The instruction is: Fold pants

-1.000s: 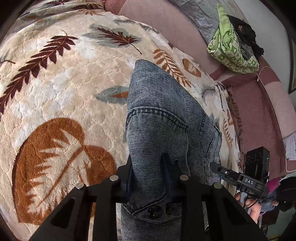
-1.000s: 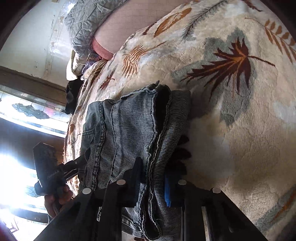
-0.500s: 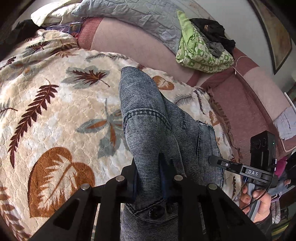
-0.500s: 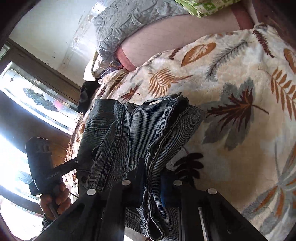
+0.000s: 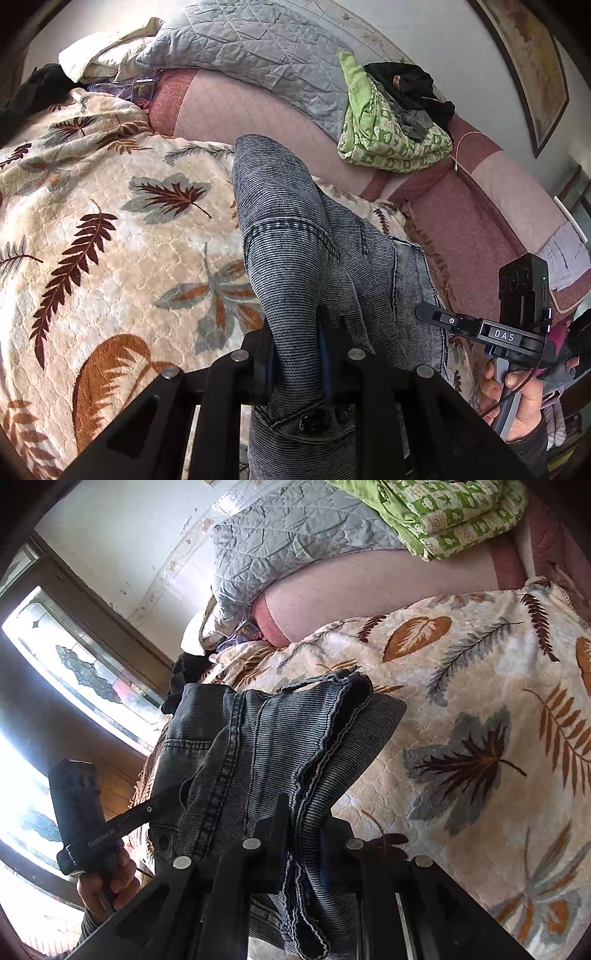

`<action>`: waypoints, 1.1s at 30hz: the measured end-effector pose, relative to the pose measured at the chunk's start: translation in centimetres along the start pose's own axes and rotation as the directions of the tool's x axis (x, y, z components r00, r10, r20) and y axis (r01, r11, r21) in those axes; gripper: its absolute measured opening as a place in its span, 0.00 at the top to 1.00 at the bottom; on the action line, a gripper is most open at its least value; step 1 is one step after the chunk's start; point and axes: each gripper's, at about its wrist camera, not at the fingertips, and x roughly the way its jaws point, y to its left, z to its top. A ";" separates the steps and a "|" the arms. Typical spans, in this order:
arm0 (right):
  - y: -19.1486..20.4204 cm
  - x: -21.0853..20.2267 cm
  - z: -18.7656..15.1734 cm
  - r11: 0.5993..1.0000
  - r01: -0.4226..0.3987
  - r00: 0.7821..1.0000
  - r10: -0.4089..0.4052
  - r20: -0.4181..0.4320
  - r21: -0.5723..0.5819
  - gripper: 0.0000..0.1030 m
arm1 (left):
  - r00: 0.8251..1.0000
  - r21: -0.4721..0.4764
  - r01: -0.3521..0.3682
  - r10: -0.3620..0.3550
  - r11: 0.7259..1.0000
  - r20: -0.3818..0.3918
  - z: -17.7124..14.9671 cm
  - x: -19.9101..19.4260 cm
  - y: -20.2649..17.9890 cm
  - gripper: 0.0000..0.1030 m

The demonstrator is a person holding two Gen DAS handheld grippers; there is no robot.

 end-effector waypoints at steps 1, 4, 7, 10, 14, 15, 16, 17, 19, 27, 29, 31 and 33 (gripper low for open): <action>-0.1 0.6 0.2 1.000 -0.006 1.000 0.006 -0.003 0.005 0.87 | 1.000 -0.002 -0.005 0.005 1.000 0.003 0.1 0.2 0.4 0.81; -0.5 2.5 0.1 1.000 -0.004 1.000 0.004 -0.017 0.016 0.87 | 1.000 -0.024 -0.017 0.016 1.000 -0.008 -0.1 1.3 2.0 0.81; -1.3 4.6 -0.2 1.000 0.003 0.999 -0.002 -0.040 0.030 0.87 | 0.999 -0.051 -0.036 0.034 0.998 -0.039 -0.7 3.1 3.6 0.81; -2.3 6.6 -0.9 0.999 0.013 0.998 -0.010 -0.067 0.048 0.87 | 0.996 -0.081 -0.058 0.052 0.995 -0.070 -1.4 4.8 5.2 0.80; -3.3 9.7 -2.4 0.995 0.094 0.990 -0.089 -0.109 0.039 0.83 | 0.985 -0.100 -0.138 0.126 0.985 -0.113 -2.4 6.9 6.5 0.76; -3.4 10.0 -2.8 0.990 0.136 0.985 -0.132 -0.110 0.030 0.82 | 0.983 -0.104 -0.162 0.152 0.981 -0.105 -2.5 6.9 6.7 0.68; -3.5 10.1 -3.0 0.989 0.148 0.984 -0.144 -0.107 0.031 0.80 | 0.979 -0.105 -0.186 0.176 0.977 -0.098 -2.6 6.8 6.7 0.64; -3.5 9.8 -3.2 0.987 0.155 0.983 -0.150 -0.104 0.034 0.77 | 0.974 -0.102 -0.215 0.205 0.971 -0.098 -2.6 6.4 6.5 0.59; -2.8 8.6 -3.4 0.980 0.197 0.977 -0.195 -0.089 0.011 0.58 | 0.963 -0.077 -0.259 0.252 0.963 -0.091 -2.7 5.3 5.9 0.49; 3.4 4.4 -8.6 0.916 0.357 0.934 -0.345 0.093 -0.183 0.31 | 0.888 0.030 -0.456 0.452 0.890 0.085 -5.5 -0.9 1.7 0.27; 3.4 6.6 -9.8 0.885 0.408 0.911 -0.411 0.037 -0.224 0.31 | 0.873 0.063 -0.487 0.482 0.871 0.076 -6.4 -0.4 1.4 0.25; 2.4 8.3 -10.7 0.881 0.416 0.902 -0.432 -0.024 -0.224 0.31 | 0.851 0.130 -0.521 0.526 0.843 0.000 -7.2 2.1 1.3 0.25; 2.2 8.0 -10.6 0.889 0.418 0.903 -0.428 -0.017 -0.187 0.31 | 0.805 0.230 -0.565 0.590 0.793 -0.059 -8.4 4.5 1.3 0.25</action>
